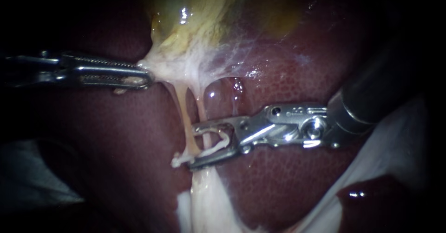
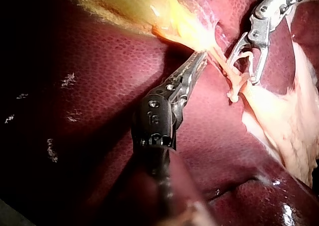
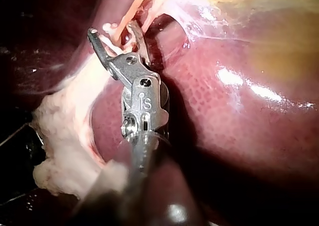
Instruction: Clipping second clip left tube
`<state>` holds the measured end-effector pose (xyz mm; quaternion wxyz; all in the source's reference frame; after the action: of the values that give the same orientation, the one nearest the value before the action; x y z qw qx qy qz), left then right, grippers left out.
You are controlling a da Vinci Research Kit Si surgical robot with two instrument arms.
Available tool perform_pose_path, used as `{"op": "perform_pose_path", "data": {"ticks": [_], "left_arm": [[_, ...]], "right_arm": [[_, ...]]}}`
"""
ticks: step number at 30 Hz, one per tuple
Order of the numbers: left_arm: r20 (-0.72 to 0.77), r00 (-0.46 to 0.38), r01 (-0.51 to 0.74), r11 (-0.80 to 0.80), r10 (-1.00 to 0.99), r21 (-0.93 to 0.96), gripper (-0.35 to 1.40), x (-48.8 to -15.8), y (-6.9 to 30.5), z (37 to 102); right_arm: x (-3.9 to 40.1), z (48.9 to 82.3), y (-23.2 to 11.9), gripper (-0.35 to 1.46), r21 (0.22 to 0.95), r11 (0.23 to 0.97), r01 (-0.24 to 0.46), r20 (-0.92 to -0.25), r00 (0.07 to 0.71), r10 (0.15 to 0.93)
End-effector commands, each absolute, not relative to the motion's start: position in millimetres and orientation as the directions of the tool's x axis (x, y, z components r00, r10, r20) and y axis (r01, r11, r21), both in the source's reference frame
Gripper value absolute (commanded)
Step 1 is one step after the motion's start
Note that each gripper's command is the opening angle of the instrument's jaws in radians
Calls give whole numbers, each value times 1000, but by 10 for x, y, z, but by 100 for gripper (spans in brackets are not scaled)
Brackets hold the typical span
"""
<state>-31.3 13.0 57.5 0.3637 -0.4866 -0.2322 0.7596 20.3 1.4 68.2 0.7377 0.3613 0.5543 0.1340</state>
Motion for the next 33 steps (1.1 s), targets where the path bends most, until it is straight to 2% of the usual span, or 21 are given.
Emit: {"op": "perform_pose_path", "data": {"ticks": [1, 11, 23, 29, 33], "left_arm": [[-570, -262, -327, -628, 779, -707, -35, -313, 130, 575], [-570, -262, -328, -627, 779, -707, -35, -315, 131, 575], [-570, -262, -328, -627, 779, -707, -35, -315, 131, 575], [-570, -261, -328, -627, 779, -706, -35, -315, 131, 575], [-570, -261, -328, -627, 779, -706, -35, -316, 131, 575]], "right_arm": [[206, 683, 15, 49, 681, 701, 210, -723, 340, 601], [232, 686, 9, 49, 705, 645, 295, -709, 282, 646], [238, 659, -5, 42, 689, 596, 411, -711, 229, 665], [235, 653, -5, 28, 688, 592, 420, -711, 229, 664], [231, 649, 0, 5, 690, 589, 421, -709, 229, 667]]}}
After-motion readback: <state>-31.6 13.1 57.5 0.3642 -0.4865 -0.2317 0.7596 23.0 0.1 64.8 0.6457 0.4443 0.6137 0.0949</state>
